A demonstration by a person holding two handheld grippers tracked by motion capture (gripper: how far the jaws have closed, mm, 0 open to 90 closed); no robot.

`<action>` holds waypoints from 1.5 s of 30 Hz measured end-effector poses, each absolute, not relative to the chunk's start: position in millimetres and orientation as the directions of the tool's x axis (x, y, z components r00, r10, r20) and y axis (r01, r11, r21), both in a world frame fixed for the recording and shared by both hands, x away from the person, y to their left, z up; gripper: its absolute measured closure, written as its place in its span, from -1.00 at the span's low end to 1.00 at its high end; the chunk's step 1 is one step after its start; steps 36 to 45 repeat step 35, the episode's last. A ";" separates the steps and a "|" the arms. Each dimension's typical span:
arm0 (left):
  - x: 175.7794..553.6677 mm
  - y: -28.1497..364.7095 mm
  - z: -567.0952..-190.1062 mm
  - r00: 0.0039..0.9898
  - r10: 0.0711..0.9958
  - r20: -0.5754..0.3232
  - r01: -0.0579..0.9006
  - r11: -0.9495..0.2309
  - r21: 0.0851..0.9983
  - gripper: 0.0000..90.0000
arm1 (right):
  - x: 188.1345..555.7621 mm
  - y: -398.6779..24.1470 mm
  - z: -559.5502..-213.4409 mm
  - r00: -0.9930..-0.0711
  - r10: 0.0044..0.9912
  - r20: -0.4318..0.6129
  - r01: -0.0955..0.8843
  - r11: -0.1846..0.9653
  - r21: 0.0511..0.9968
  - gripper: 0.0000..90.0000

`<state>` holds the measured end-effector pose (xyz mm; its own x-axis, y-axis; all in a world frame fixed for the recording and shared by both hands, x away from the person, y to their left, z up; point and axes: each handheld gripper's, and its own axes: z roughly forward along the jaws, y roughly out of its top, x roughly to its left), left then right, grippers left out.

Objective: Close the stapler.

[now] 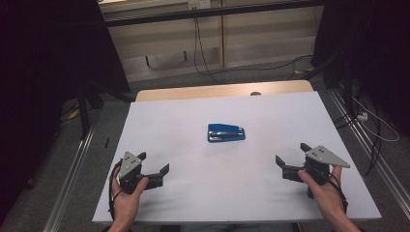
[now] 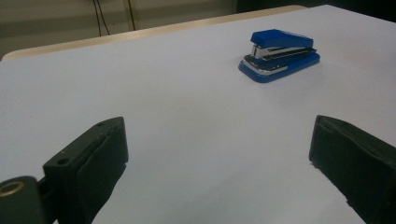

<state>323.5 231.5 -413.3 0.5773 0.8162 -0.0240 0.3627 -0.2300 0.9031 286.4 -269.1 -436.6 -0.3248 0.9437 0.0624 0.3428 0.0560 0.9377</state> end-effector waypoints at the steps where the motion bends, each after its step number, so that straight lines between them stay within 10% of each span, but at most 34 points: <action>1: 321.7 232.1 -413.4 0.579 0.815 -0.019 0.362 -0.236 0.902 -0.89 | 285.0 -269.7 -436.3 -0.325 0.944 0.060 0.342 0.058 0.938 -0.95; 45: 311.4 234.5 -419.0 0.596 0.803 -0.010 0.365 -0.260 0.894 -0.90 | 273.3 -273.7 -442.6 -0.303 0.951 0.069 0.323 0.034 0.946 -0.99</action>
